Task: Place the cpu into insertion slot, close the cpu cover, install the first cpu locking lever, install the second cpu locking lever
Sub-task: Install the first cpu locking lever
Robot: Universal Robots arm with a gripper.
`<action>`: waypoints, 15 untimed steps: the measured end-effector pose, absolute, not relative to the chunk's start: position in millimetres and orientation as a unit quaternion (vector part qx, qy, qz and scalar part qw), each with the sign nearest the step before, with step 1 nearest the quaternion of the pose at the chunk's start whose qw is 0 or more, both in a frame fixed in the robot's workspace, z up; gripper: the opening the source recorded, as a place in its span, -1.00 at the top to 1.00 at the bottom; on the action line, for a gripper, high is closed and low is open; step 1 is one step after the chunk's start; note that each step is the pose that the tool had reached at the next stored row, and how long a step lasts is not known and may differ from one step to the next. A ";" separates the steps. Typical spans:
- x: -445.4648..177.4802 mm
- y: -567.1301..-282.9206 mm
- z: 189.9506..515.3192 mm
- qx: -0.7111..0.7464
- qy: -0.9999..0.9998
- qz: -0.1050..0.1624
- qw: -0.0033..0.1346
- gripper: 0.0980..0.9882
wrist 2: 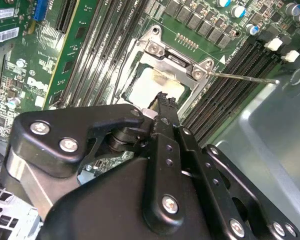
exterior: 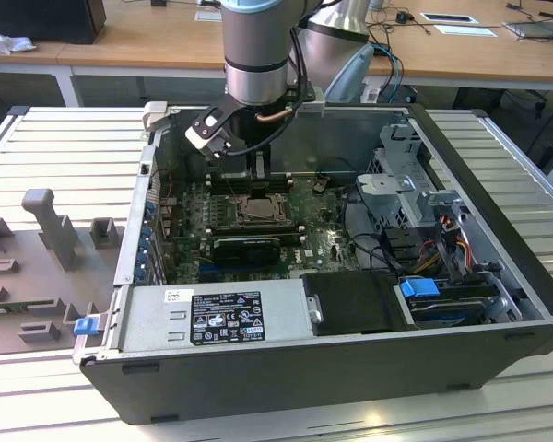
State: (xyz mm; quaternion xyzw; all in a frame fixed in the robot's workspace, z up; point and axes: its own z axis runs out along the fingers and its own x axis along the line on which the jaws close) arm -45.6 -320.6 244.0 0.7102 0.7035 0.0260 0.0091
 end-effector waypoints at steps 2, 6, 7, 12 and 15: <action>-45.6 -320.6 254.6 0.710 0.703 0.026 0.009 0.98; -45.6 -320.6 269.7 0.710 0.703 0.026 0.009 0.98; -45.6 -320.6 273.2 0.710 0.703 0.026 0.010 0.98; -45.6 -320.6 288.5 0.710 0.704 0.025 0.010 0.98; -45.6 -320.6 288.5 0.685 0.728 0.026 0.009 0.98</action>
